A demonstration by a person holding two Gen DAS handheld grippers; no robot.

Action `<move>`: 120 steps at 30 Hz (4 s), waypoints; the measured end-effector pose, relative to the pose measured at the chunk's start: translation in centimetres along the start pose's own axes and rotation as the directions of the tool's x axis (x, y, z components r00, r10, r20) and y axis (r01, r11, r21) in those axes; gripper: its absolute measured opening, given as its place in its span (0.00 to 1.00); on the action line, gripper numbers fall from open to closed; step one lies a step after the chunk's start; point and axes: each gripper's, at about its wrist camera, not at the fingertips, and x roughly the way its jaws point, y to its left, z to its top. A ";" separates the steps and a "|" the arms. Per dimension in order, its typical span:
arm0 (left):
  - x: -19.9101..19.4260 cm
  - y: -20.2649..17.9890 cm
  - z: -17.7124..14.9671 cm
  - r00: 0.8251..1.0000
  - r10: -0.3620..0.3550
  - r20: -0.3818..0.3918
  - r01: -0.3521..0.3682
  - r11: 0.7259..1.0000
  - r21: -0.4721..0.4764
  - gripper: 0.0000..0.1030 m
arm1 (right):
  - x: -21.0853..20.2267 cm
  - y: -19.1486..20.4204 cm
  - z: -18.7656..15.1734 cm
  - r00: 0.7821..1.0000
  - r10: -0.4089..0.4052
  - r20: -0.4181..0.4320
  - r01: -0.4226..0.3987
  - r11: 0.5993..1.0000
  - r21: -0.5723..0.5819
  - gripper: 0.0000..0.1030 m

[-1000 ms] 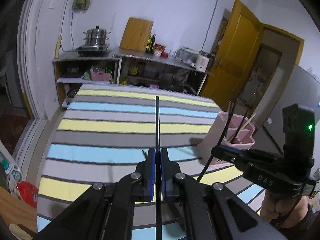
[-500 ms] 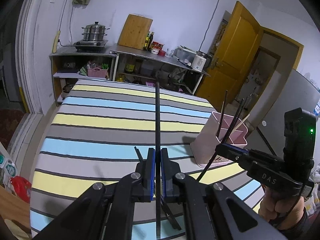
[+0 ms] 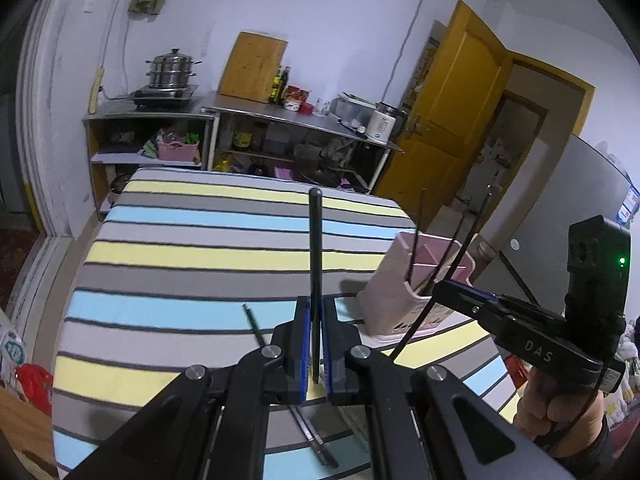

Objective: Organize utensils
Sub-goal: 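Lift the black chopsticks with both tools and carry them over the pink caddy, then lower the black chopsticks into the caddy and open both tools, then move both tools back down to the remaining chopsticks on the table, then grasp a black chopstick with the left tool while the right tool grasps another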

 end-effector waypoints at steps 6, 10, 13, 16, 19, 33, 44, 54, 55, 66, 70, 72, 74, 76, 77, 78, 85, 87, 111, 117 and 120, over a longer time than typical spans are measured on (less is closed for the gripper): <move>1.5 -3.1 1.8 0.997 -0.076 -0.007 0.076 0.997 0.020 0.05 | -2.5 -2.1 1.0 0.998 -0.050 0.047 0.049 0.998 0.027 0.05; 2.2 -5.4 3.4 0.992 -0.125 0.001 0.125 0.992 0.031 0.05 | -4.8 -3.9 2.1 0.991 -0.092 0.094 0.086 0.995 0.059 0.05; 2.5 -7.1 5.3 0.985 -0.169 0.028 0.168 0.985 0.037 0.05 | -6.5 -5.2 3.2 0.983 -0.123 0.139 0.112 0.990 0.082 0.05; 2.8 -8.5 7.0 0.981 -0.185 0.050 0.183 0.982 0.049 0.05 | -7.7 -6.3 4.2 0.973 -0.144 0.179 0.127 0.986 0.107 0.05; 3.6 -9.5 8.4 0.977 -0.200 0.068 0.197 0.979 0.052 0.05 | -8.6 -7.4 5.2 0.962 -0.172 0.214 0.146 0.980 0.132 0.05; 11.1 -10.0 7.3 0.982 -0.190 -0.016 0.191 0.981 0.036 0.05 | -4.9 -10.9 5.0 0.957 -0.208 0.202 0.174 0.969 0.174 0.05; 14.4 -9.5 4.0 0.985 -0.151 -0.084 0.156 0.986 0.060 0.05 | 0.6 -12.5 1.2 0.974 -0.217 0.058 0.205 0.963 0.174 0.06; 12.2 -8.8 3.3 0.979 -0.199 -0.050 0.201 0.979 0.045 0.23 | -1.8 -12.5 0.3 0.976 -0.194 0.095 0.172 0.964 0.202 0.20; 11.9 -8.7 3.1 0.979 -0.199 -0.046 0.201 0.979 0.041 0.25 | -2.2 -12.4 0.2 0.976 -0.195 0.101 0.172 0.964 0.201 0.22; 7.4 -6.8 -0.3 0.984 -0.179 0.006 0.178 0.983 0.047 0.27 | -4.8 -10.4 -2.4 0.978 -0.174 0.113 0.149 0.968 0.201 0.28; 5.8 -5.4 -2.5 0.991 -0.135 0.019 0.133 0.990 0.050 0.27 | -5.1 -9.4 -3.9 0.984 -0.150 0.101 0.127 0.971 0.201 0.28; 5.0 -4.4 -4.0 0.994 -0.105 0.021 0.104 0.994 0.045 0.27 | -4.9 -8.5 -4.8 0.984 -0.150 0.092 0.132 0.975 0.181 0.28; 4.6 -3.4 -5.1 0.997 -0.075 0.013 0.075 0.997 0.034 0.27 | -4.8 -7.8 -5.5 0.986 -0.145 0.088 0.129 0.978 0.164 0.28; 4.4 -2.0 -6.5 0.999 -0.048 0.000 0.048 0.999 0.011 0.27 | -4.3 -7.1 -6.3 0.989 -0.130 0.071 0.118 0.980 0.158 0.28; 4.5 -1.4 -7.0 0.999 -0.034 -0.008 0.034 0.999 0.001 0.27 | -4.0 -6.8 -6.7 0.991 -0.121 0.062 0.110 0.982 0.152 0.28; 4.5 -0.8 -7.6 1.000 -0.022 -0.017 0.022 1.000 -0.010 0.27 | -3.7 -6.6 -7.0 0.992 -0.116 0.055 0.107 0.983 0.149 0.28; 6.9 2.4 -10.1 0.993 0.058 -0.101 -0.066 0.995 -0.071 0.27 | -1.3 -4.9 -9.0 0.997 -0.080 -0.017 0.081 0.990 0.116 0.28; 7.9 3.0 -10.4 0.991 0.067 -0.117 -0.078 0.993 -0.091 0.27 | -0.7 -4.5 -9.2 0.997 -0.076 -0.031 0.079 0.991 0.107 0.28; 14.6 3.0 -10.9 0.947 0.277 -0.162 -0.283 0.959 -0.017 0.28 | 2.4 -5.5 -9.8 0.993 -0.052 -0.102 0.064 0.990 0.125 0.28; 15.2 2.9 -10.4 0.923 0.342 -0.175 -0.336 0.940 0.062 0.14 | 2.1 -5.6 -9.9 0.993 -0.056 -0.101 0.069 0.990 0.127 0.28; 14.4 4.2 -10.5 0.935 0.305 -0.183 -0.305 0.952 0.028 0.09 | 1.8 -5.6 -9.9 0.994 -0.053 -0.098 0.066 0.990 0.128 0.28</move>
